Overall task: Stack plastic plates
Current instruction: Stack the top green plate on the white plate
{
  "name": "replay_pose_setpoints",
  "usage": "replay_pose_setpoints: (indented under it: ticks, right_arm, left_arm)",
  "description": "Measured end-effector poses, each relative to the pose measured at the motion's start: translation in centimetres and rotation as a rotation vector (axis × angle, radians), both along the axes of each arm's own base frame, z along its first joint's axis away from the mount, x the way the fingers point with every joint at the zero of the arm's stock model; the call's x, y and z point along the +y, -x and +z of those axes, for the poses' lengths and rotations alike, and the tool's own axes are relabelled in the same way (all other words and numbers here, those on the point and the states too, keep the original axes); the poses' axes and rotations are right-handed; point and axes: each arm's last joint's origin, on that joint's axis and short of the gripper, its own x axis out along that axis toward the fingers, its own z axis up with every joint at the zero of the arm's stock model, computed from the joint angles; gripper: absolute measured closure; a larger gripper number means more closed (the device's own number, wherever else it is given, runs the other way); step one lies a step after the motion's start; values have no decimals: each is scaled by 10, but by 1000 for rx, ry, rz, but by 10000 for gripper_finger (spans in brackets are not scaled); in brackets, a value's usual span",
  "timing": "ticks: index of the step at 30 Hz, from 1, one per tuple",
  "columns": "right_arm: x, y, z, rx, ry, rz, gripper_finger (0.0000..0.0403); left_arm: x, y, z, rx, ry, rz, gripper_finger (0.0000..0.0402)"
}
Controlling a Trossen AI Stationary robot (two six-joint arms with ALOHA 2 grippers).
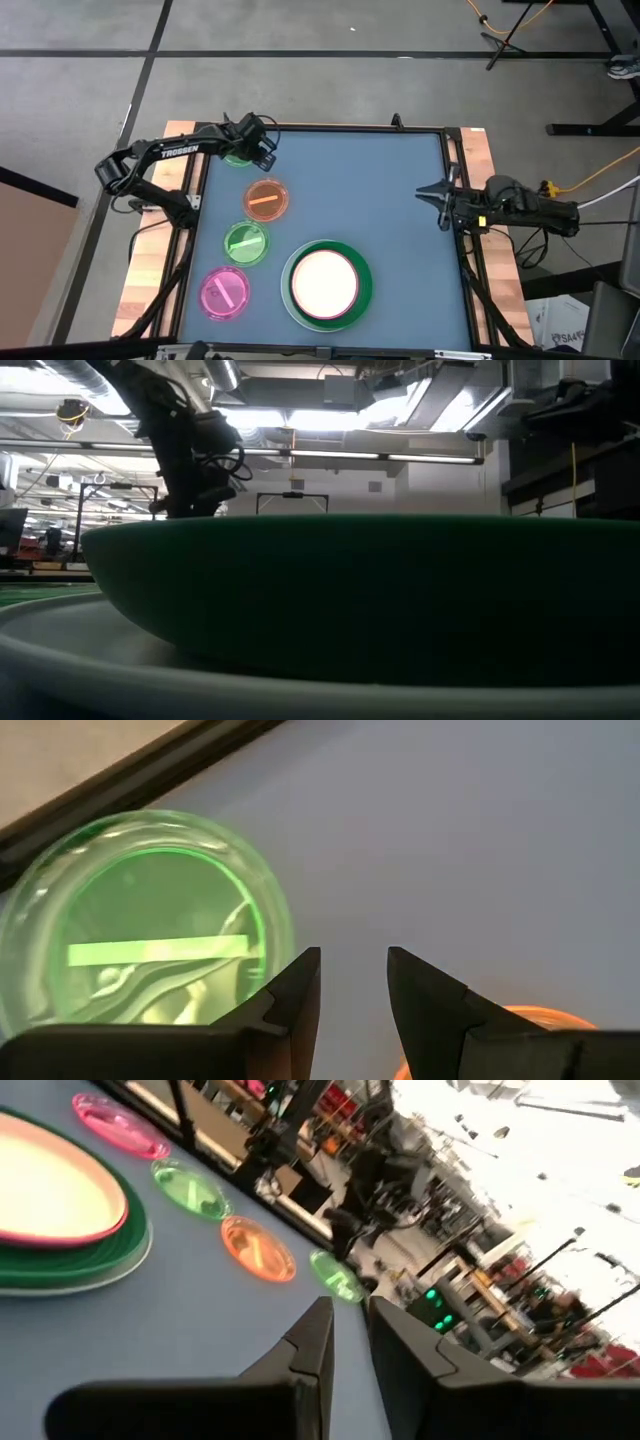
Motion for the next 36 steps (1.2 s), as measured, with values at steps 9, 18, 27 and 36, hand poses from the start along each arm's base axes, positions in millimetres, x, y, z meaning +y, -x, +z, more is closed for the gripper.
replay_pose_setpoints:
  ticks: [9, 18, 27, 36]
  right_arm:
    - [-1, -6, -5, -58, -28, -26, 341]
    - [-4, -19, -35, -79, -34, -114, 341]
    - [-5, -24, -53, -79, -57, -164, 341]
    - [-5, -25, -54, -93, -61, -151, 341]
  left_arm:
    - [-6, 6, -15, 57, 2, 12, 290]
    - [-9, 13, -27, 112, -15, 36, 290]
    - [-12, 16, -37, 100, -11, 28, 290]
    - [-15, 19, -46, 93, -1, 22, 290]
